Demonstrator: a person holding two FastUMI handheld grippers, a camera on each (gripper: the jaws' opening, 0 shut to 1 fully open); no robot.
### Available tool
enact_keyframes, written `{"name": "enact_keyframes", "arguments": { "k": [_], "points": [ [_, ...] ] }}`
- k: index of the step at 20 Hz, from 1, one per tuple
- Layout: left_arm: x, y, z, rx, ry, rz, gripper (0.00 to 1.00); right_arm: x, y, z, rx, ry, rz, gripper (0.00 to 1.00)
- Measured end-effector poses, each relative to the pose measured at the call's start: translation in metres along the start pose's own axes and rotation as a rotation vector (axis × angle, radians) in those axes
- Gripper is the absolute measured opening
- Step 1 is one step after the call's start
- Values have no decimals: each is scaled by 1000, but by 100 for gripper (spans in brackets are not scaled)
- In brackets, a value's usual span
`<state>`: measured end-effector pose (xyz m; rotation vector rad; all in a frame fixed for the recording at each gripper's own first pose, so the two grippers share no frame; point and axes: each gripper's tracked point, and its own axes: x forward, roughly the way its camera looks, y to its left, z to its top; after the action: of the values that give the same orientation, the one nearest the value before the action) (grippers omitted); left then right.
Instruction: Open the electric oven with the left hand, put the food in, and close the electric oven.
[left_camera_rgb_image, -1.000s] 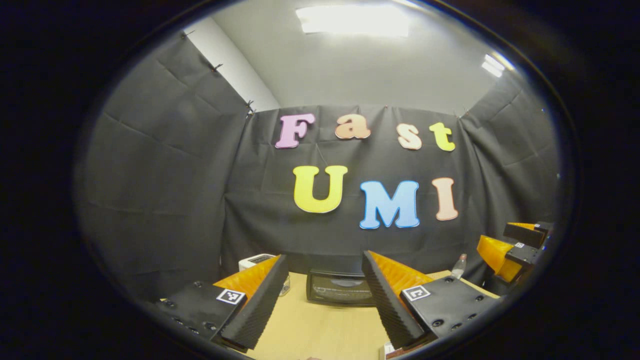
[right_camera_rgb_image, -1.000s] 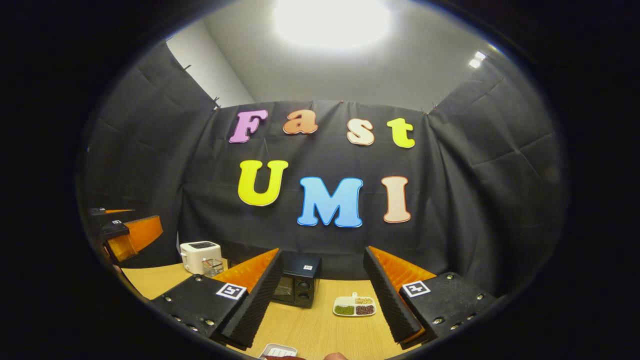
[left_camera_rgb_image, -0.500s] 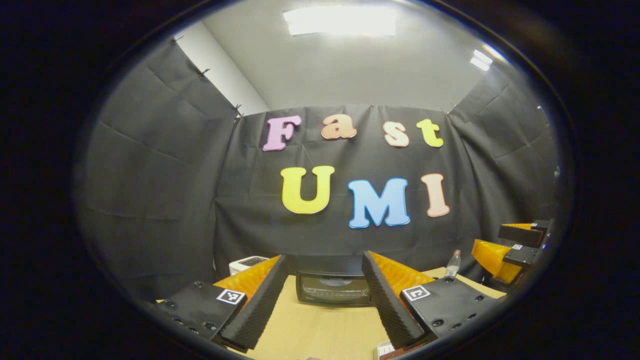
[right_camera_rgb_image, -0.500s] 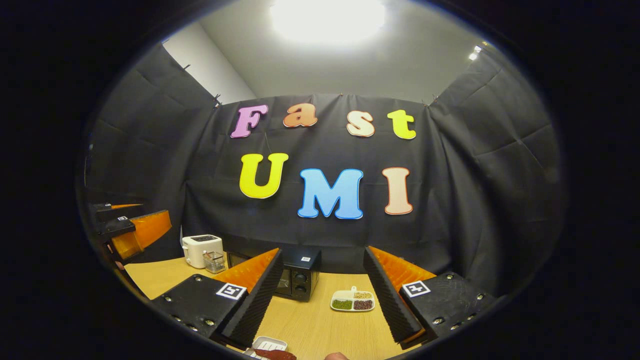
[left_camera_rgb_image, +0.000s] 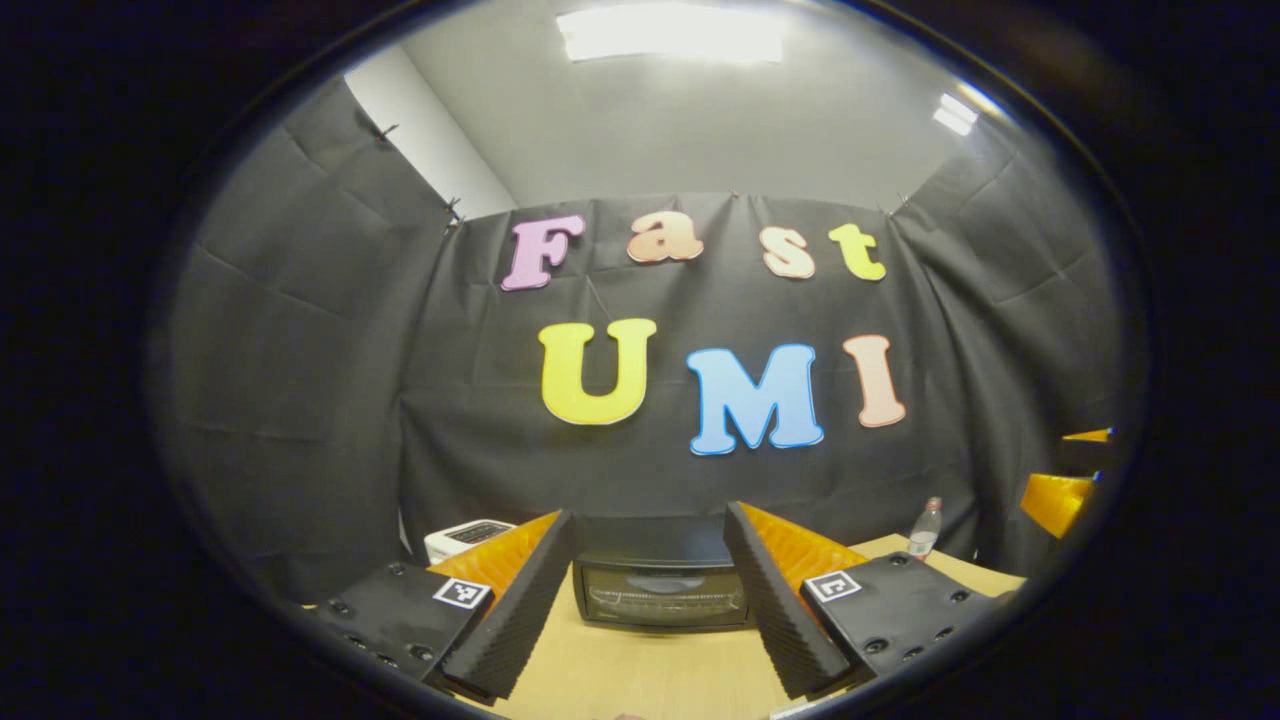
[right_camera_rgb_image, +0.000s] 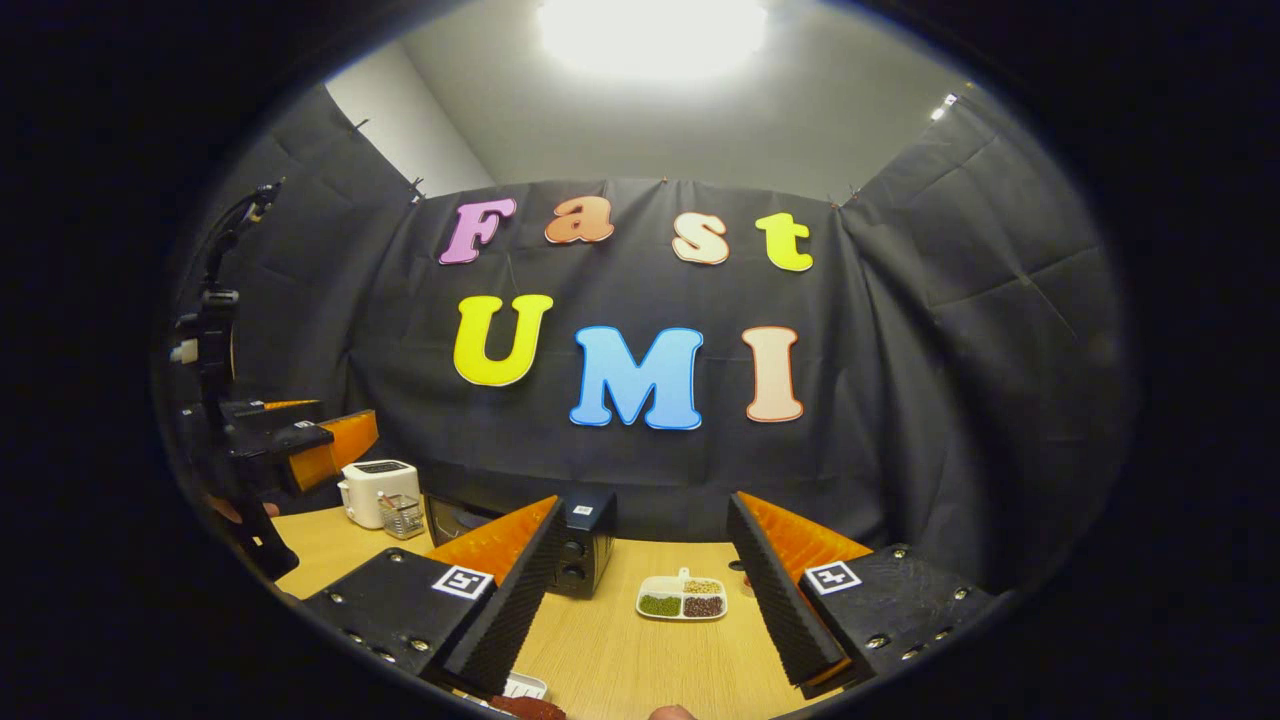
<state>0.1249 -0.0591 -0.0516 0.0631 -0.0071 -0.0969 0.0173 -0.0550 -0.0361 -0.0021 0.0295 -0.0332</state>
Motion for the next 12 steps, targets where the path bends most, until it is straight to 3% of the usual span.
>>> {"name": "enact_keyframes", "arguments": {
  "k": [12],
  "points": [
    [172, -13, -138, 12, 169, -148, 100, 44, -15, -35, -46, 112, -211, 97]
  ]
}}
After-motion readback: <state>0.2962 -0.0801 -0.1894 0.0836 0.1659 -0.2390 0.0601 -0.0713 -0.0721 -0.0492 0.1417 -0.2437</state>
